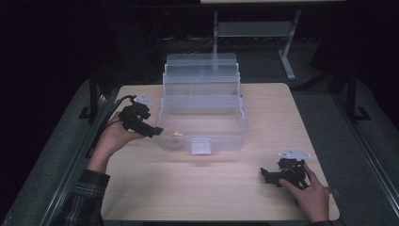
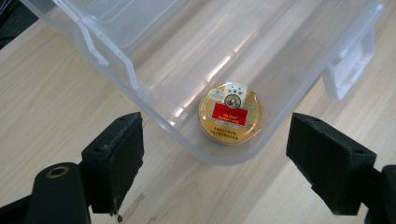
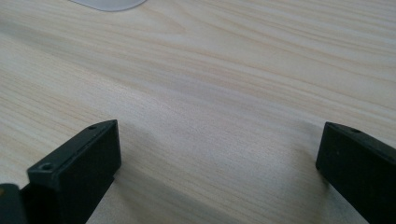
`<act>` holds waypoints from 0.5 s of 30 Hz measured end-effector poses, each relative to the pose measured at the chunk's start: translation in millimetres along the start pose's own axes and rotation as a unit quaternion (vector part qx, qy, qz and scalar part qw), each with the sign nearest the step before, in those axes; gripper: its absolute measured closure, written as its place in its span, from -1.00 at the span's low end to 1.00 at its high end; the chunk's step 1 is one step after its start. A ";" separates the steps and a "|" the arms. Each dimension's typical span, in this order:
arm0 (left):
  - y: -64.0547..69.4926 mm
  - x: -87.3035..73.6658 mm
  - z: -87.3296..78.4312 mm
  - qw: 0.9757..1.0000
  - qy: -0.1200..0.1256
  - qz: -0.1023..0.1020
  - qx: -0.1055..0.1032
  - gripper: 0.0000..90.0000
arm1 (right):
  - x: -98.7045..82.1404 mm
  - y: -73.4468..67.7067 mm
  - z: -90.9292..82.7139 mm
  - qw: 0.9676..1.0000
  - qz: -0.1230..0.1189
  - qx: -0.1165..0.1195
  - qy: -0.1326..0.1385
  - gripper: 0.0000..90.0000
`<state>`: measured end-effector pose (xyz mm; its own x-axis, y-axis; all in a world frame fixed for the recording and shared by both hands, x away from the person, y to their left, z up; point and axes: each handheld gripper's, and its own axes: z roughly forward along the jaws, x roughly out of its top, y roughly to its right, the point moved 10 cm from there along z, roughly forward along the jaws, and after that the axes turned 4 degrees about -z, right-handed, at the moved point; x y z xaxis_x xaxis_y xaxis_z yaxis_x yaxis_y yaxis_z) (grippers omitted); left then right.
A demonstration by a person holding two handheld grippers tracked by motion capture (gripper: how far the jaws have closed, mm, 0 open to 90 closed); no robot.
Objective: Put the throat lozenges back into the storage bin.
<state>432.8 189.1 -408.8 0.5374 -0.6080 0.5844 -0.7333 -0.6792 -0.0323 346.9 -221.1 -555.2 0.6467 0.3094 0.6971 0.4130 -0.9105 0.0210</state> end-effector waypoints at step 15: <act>4.0 -35.1 -10.5 1.000 0.019 -0.022 0.007 -0.60 | -0.3 -0.2 -0.2 1.000 0.000 0.001 -0.001 -1.00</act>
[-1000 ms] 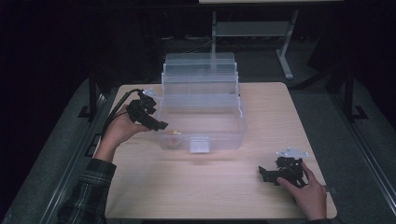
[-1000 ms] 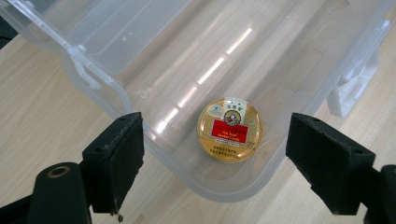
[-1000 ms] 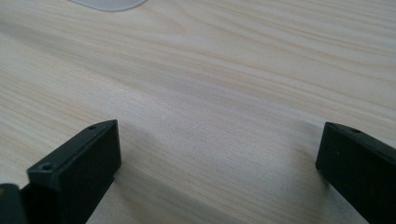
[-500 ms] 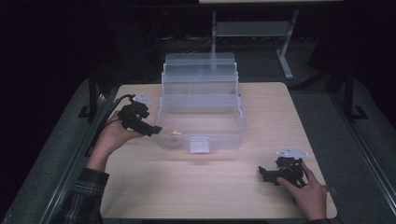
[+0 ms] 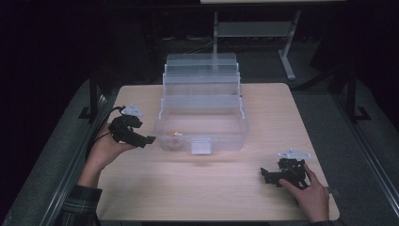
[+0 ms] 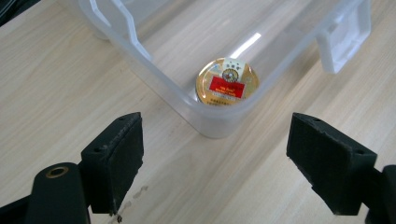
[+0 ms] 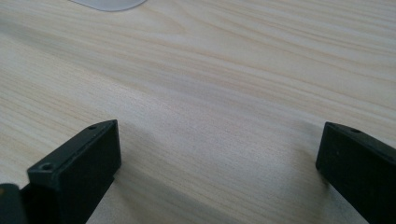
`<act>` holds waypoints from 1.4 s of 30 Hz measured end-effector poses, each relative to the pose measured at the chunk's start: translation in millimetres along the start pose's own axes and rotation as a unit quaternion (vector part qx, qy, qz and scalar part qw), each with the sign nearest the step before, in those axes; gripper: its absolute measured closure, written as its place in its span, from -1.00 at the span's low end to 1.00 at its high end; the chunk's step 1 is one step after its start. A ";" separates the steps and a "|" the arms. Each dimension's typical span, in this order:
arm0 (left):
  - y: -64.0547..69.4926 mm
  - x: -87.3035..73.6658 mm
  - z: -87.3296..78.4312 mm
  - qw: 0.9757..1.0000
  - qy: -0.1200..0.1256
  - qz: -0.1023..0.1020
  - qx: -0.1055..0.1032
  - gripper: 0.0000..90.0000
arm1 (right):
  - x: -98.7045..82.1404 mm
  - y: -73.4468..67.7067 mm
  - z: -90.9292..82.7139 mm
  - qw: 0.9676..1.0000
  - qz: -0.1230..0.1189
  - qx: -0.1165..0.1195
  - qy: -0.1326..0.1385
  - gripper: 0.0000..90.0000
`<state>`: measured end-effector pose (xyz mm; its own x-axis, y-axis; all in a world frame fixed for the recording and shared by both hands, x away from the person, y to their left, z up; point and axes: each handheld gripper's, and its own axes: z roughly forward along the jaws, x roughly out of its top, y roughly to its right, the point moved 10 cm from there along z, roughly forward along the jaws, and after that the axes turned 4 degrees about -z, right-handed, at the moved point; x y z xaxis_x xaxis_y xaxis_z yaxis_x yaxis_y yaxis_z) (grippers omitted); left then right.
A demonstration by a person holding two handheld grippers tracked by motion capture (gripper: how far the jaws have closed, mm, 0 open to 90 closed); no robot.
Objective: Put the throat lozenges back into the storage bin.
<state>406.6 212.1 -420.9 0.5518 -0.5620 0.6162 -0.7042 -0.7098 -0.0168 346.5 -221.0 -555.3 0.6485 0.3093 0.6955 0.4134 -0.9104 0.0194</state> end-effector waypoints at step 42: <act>20.6 -105.8 17.2 0.997 0.055 -0.049 0.030 -0.69 | 0.2 0.2 0.2 1.000 0.000 -0.001 0.001 -1.00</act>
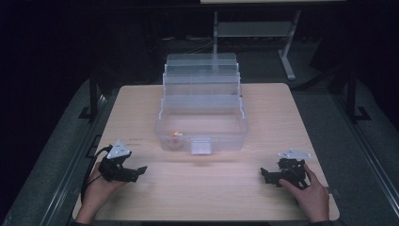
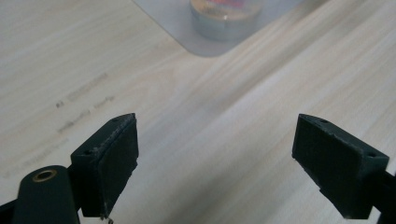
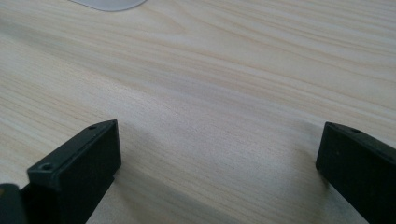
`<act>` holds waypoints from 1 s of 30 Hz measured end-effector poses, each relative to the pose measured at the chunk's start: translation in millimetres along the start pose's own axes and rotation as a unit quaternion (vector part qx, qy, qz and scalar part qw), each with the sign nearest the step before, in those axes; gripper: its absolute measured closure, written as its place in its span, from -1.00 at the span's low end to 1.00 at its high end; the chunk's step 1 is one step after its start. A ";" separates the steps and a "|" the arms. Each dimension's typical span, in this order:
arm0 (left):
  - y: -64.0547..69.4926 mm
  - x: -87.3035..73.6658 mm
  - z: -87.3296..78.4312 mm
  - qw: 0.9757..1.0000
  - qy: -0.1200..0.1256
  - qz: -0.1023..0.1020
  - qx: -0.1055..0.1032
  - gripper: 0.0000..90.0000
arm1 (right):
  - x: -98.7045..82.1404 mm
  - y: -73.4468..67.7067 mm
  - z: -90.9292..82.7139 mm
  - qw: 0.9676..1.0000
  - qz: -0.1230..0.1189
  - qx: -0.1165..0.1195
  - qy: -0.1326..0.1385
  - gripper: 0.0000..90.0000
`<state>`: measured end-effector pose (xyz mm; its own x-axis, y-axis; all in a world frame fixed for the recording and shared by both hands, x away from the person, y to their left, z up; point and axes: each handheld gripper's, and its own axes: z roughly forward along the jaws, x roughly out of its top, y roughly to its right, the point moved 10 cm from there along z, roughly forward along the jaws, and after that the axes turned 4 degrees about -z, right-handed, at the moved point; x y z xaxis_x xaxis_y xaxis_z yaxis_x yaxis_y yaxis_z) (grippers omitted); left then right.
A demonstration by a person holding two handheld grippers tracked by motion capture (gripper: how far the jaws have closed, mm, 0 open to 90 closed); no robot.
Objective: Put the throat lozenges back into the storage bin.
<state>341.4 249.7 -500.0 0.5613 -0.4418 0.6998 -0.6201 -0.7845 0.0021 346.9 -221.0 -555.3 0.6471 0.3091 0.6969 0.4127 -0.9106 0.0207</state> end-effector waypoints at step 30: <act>4.4 -55.0 7.4 1.000 0.016 -0.024 -0.004 -0.76 | 0.0 0.0 0.0 1.000 -0.001 0.000 0.000 -1.00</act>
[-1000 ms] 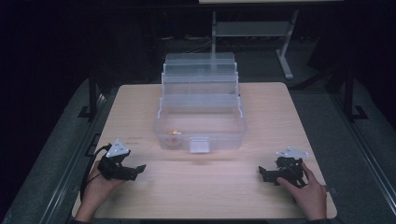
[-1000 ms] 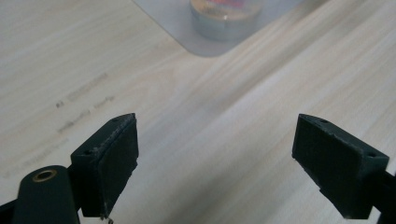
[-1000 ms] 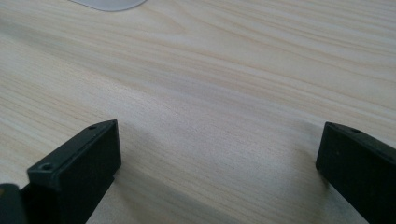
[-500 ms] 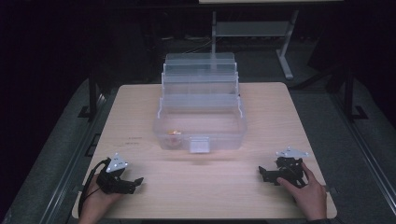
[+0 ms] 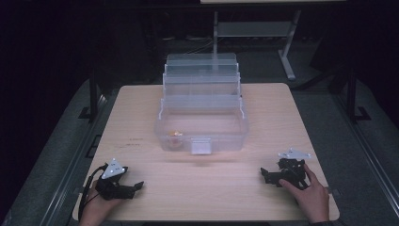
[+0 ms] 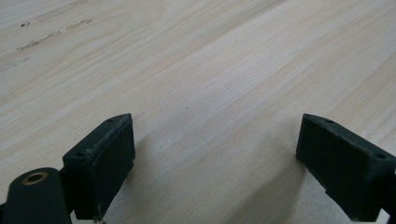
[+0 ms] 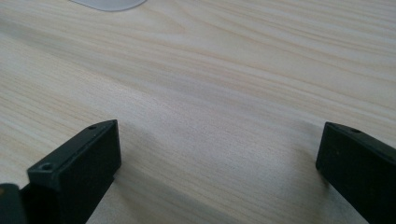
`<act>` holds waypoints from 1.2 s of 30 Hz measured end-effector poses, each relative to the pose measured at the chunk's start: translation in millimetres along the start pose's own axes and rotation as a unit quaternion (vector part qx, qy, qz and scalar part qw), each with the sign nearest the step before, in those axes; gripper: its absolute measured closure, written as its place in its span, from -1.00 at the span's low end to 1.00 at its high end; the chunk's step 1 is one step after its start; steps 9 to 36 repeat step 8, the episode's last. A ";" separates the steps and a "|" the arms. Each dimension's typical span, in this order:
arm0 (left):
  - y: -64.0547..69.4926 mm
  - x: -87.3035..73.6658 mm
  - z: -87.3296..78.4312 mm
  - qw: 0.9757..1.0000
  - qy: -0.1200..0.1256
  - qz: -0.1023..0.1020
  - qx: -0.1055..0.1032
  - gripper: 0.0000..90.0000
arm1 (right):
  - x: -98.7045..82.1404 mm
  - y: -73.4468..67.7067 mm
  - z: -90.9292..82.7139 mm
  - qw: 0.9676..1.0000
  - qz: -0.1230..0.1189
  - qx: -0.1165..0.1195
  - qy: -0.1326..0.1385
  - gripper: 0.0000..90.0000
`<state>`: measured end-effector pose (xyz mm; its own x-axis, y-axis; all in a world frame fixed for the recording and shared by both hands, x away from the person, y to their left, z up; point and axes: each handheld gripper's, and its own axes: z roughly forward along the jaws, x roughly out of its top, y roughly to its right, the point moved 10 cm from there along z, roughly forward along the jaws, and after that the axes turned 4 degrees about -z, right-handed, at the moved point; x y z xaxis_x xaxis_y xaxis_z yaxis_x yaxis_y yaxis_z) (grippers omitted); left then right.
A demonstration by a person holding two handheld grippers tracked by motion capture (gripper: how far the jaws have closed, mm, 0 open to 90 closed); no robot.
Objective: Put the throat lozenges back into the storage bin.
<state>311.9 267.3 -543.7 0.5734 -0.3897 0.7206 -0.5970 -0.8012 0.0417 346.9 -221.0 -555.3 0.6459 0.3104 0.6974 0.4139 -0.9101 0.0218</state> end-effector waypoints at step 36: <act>-0.1 -0.1 -0.1 1.000 0.000 -0.002 0.000 -0.76 | 0.0 0.0 0.0 1.000 0.000 0.000 0.000 -1.00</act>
